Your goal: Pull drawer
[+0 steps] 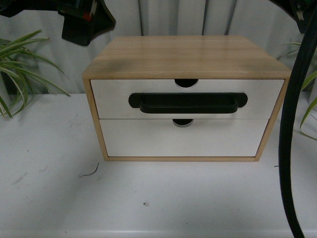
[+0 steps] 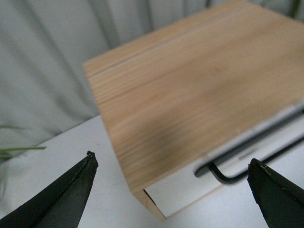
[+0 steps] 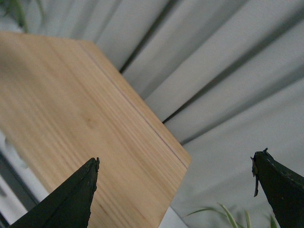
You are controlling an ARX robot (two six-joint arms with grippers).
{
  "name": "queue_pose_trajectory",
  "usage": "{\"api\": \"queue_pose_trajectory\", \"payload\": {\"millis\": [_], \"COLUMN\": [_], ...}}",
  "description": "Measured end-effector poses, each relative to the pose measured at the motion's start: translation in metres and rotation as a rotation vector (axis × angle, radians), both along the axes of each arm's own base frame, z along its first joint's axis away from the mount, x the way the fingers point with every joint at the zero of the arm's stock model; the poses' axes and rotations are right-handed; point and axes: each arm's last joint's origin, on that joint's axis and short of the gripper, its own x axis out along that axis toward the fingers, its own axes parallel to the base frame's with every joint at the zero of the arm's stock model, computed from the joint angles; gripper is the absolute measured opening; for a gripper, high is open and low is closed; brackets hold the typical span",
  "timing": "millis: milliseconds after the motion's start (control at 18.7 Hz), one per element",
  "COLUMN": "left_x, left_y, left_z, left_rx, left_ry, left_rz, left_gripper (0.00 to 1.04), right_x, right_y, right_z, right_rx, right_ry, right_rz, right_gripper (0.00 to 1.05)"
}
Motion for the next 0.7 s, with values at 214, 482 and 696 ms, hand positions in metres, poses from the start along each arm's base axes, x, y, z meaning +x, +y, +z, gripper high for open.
{"api": "queue_pose_trajectory", "payload": {"millis": [214, 482, 696], "left_x": [0.005, 0.004, 0.006], "left_y": [-0.01, -0.035, -0.062], "left_z": [0.013, 0.007, 0.0], "left_rx": [0.276, 0.479, 0.524], "left_ry": [0.109, 0.254, 0.244], "left_rz": [-0.23, -0.433, -0.529], "left_gripper": [0.98, 0.98, 0.98], "right_x": [0.001, 0.005, 0.002], "right_y": [-0.008, -0.012, -0.011], "right_z": [-0.007, -0.039, -0.044], "right_rx": [-0.279, -0.656, -0.757], "right_ry": [0.009, 0.025, 0.042], "right_rz": [0.175, 0.353, 0.407], "right_gripper": [0.98, 0.98, 0.98]}}
